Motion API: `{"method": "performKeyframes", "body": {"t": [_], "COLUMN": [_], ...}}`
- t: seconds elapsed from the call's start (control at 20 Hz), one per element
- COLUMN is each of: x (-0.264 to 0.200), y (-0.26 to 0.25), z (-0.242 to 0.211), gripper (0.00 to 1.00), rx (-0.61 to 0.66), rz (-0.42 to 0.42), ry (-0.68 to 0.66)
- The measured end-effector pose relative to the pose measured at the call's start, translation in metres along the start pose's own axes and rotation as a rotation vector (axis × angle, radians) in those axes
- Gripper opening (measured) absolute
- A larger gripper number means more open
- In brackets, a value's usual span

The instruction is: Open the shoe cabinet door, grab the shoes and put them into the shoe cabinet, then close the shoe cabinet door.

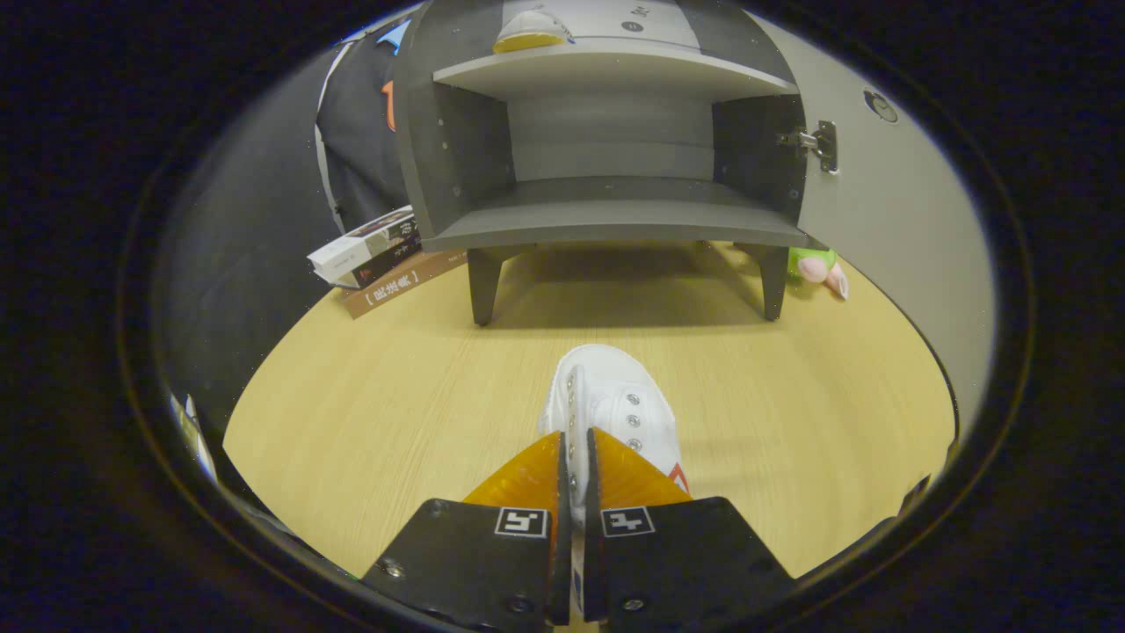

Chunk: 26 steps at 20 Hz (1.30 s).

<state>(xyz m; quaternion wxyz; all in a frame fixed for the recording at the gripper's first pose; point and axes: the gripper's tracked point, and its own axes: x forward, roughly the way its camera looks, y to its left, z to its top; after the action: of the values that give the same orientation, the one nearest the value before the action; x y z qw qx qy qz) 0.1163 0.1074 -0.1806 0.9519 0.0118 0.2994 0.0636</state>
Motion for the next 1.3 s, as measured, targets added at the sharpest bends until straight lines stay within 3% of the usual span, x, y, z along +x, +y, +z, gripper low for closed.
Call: {"method": "performKeyframes", "body": {"t": [0.35, 0.8, 1.3], "x": [-0.068, -0.17, -0.156], "y": [-0.015, -0.032, -0.032], "z": [0.079, 0.239, 0.397], "gripper": [0.09, 0.09, 0.09], "rx": [-0.014, -0.039, -0.096], "rz": [-0.018, -0.068, -0.099], "ry": [-0.133, -0.389, -0.543]}}
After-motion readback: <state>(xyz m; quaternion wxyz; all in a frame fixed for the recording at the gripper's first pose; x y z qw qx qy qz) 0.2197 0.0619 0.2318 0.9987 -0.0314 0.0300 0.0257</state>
